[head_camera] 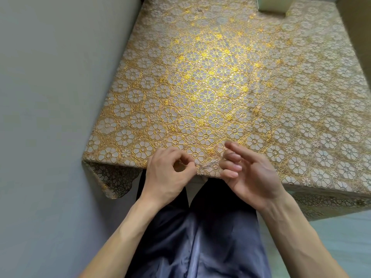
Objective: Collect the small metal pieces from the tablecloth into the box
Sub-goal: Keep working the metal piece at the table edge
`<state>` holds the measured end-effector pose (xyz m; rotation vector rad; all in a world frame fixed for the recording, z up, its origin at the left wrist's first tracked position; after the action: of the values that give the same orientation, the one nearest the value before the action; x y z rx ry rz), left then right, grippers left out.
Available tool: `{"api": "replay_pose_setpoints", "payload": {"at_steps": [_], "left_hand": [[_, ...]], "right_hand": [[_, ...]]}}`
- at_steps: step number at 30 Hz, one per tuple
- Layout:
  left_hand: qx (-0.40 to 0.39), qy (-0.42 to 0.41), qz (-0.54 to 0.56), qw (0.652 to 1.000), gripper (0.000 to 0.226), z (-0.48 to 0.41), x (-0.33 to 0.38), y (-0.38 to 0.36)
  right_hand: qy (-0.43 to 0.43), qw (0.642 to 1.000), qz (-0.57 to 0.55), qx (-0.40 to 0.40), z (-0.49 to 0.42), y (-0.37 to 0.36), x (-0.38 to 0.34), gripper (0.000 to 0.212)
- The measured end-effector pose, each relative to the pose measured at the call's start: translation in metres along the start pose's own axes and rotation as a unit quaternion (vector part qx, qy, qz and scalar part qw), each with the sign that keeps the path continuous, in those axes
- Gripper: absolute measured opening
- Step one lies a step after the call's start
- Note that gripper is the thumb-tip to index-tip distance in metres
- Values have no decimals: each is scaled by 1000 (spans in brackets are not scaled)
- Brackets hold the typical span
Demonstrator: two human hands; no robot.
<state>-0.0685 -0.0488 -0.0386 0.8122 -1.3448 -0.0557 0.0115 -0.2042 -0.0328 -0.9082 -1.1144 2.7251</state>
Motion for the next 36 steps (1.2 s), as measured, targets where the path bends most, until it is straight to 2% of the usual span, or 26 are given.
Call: {"api": "replay_pose_setpoints", "payload": {"at_steps": [7, 9, 13, 15, 16, 18, 19, 24, 27, 30, 33, 36], "left_hand": [[8, -7, -3, 1000, 28, 1, -1, -1], [11, -11, -6, 1000, 26, 2, -2, -1], [20, -22, -13, 999, 22, 2, -3, -3], [49, -29, -26, 998, 19, 4, -4, -3], [69, -30, -37, 997, 19, 4, -5, -3], [99, -35, -60, 993, 17, 6, -6, -3], [106, -40, -72, 991, 17, 7, -6, -4], [126, -35, -110, 985, 17, 11, -9, 2], [125, -34, -99, 987, 18, 12, -11, 4], [119, -33, -93, 988, 20, 11, -13, 5], [113, -32, -75, 990, 21, 8, -15, 7], [112, -33, -71, 991, 22, 5, -16, 9]], "right_hand": [[72, 985, 155, 14, -8, -5, -23, 12], [96, 968, 233, 17, -17, -15, -32, 8], [99, 908, 407, 22, -41, -36, -41, 11], [92, 861, 500, 18, -52, -47, -43, 14], [97, 820, 564, 17, -56, -50, -44, 16], [139, 704, 696, 20, -58, -53, -48, 22], [164, 662, 730, 29, -57, -50, -50, 24], [287, 599, 738, 122, -17, -16, -56, 20], [297, 552, 770, 120, 4, 7, -43, 26], [323, 485, 804, 114, 12, 21, -29, 32], [402, 424, 802, 122, 16, 21, -27, 22], [434, 377, 809, 126, 16, 17, -25, 9]]}}
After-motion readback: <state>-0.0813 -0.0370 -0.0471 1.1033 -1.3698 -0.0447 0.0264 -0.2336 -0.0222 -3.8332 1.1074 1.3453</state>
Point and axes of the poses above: each hand's wrist, its own z-axis away from the middle knuckle, its own y-axis out of the back of the hand, x = y × z, the point moved 6 cm from there along -z, towards the middle knuckle, and after that the axes turned 5 degrees about z, right-handed, at the moved point
